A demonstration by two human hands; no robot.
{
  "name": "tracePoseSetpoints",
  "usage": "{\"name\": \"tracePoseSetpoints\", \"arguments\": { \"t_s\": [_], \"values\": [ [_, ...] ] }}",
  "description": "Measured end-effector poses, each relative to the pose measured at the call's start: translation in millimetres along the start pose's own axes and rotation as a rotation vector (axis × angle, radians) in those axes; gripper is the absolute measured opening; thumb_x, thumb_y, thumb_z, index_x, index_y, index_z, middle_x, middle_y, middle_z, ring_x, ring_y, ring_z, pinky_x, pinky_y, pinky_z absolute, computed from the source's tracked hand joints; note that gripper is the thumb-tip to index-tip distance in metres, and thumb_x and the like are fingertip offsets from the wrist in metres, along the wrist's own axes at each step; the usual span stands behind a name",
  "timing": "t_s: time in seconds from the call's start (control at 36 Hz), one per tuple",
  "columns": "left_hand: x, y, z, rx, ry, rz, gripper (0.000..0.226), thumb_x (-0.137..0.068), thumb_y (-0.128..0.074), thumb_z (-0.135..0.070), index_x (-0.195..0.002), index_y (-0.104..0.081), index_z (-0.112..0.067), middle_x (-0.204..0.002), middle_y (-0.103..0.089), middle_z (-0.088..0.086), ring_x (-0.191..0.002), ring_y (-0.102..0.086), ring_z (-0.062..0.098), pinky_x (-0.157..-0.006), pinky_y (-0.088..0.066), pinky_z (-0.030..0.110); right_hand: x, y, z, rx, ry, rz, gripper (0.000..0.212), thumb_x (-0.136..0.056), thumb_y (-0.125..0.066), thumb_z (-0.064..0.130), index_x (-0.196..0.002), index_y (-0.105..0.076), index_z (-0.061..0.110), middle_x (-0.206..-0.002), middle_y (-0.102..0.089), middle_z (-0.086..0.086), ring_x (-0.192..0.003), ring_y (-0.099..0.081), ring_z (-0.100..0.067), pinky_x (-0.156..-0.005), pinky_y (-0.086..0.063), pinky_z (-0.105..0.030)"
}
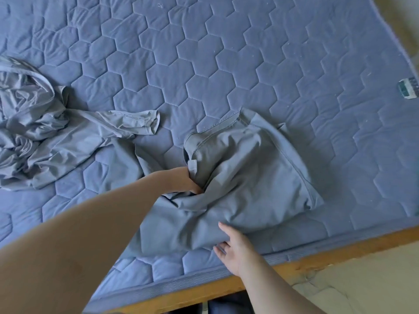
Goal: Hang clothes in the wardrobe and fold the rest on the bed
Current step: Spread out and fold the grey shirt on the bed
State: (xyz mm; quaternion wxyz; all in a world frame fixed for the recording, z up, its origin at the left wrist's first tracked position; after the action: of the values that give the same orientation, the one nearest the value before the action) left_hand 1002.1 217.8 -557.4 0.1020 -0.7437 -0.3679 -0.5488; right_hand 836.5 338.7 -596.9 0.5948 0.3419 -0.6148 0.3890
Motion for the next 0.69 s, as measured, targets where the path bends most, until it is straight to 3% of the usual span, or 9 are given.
{"name": "tracePoseSetpoints", "arguments": {
  "t_s": [0.11,0.19,0.28,0.33,0.39,0.53,0.69],
  "values": [
    [9,-2,13,0.094,0.05,-0.004,0.013,-0.073,-0.073,-0.024,-0.08,-0.066,-0.015,-0.075,-0.069,-0.001,-0.079,-0.065,0.02,-0.078,-0.051,0.029,4,-8,-5,-0.079,0.022,0.05,0.037,-0.088,-0.065,0.016,-0.122,-0.053,0.006,-0.104,-0.062,-0.012,-0.094,-0.058,-0.022,-0.081,-0.047,-0.033],
    [21,3,13,0.312,0.041,-0.033,0.041,-0.063,-0.078,-0.024,-0.1,-0.068,-0.011,-0.096,-0.072,0.008,-0.093,-0.067,0.026,-0.091,-0.052,0.038,17,-12,4,-0.132,0.127,0.084,0.029,-0.09,-0.06,0.016,-0.118,-0.056,0.009,-0.105,-0.065,-0.012,-0.094,-0.06,-0.024,-0.078,-0.047,-0.033],
    [33,14,6,0.558,0.016,-0.054,0.028,-0.078,-0.072,-0.012,-0.105,-0.065,-0.009,-0.093,-0.072,0.013,-0.082,-0.069,0.027,-0.076,-0.057,0.035,37,-17,23,-0.186,0.248,0.188,0.028,-0.089,-0.055,0.017,-0.115,-0.062,0.008,-0.113,-0.067,-0.014,-0.105,-0.061,-0.029,-0.088,-0.049,-0.038],
    [45,25,-3,0.631,0.007,-0.101,0.018,-0.082,-0.069,-0.012,-0.099,-0.065,-0.009,-0.087,-0.071,0.012,-0.075,-0.068,0.026,-0.069,-0.057,0.033,57,-23,43,-0.206,0.316,0.25,0.024,-0.087,-0.051,0.015,-0.104,-0.066,0.006,-0.105,-0.069,-0.012,-0.102,-0.062,-0.029,-0.096,-0.045,-0.04],
    [57,39,-16,0.688,-0.019,-0.138,0.021,-0.082,-0.069,-0.015,-0.099,-0.066,-0.004,-0.09,-0.071,0.016,-0.08,-0.068,0.029,-0.077,-0.056,0.037,80,-29,67,-0.192,0.413,0.289,0.019,-0.086,-0.05,0.014,-0.092,-0.068,0.009,-0.09,-0.07,-0.009,-0.09,-0.063,-0.026,-0.089,-0.047,-0.037],
    [97,77,-59,0.868,-0.17,-0.261,0.011,-0.086,-0.065,-0.015,-0.083,-0.065,-0.004,-0.062,-0.07,0.008,-0.05,-0.066,0.018,-0.052,-0.057,0.029,134,-44,132,-0.081,0.628,0.28,0.017,-0.087,-0.053,0.021,-0.084,-0.068,0.013,-0.074,-0.071,-0.005,-0.072,-0.066,-0.021,-0.069,-0.05,-0.03],
    [135,110,-76,0.996,-0.337,-0.449,0.008,-0.085,-0.065,-0.012,-0.08,-0.063,-0.007,-0.057,-0.069,0.0,-0.049,-0.066,0.011,-0.047,-0.055,0.022,186,-42,199,-0.043,0.831,0.279,0.019,-0.088,-0.048,0.017,-0.079,-0.064,0.012,-0.065,-0.069,0.0,-0.07,-0.063,-0.019,-0.066,-0.049,-0.026]
  ]
}}
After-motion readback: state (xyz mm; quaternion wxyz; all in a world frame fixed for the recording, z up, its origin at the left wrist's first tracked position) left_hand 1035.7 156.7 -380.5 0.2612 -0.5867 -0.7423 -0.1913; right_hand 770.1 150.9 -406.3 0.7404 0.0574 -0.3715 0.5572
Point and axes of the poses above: each hand's wrist, its own x-axis away from the middle knuckle, its own y-axis out of the back of the hand, z = x × y, the point moved 1 cm from there along -x, towards the middle knuckle
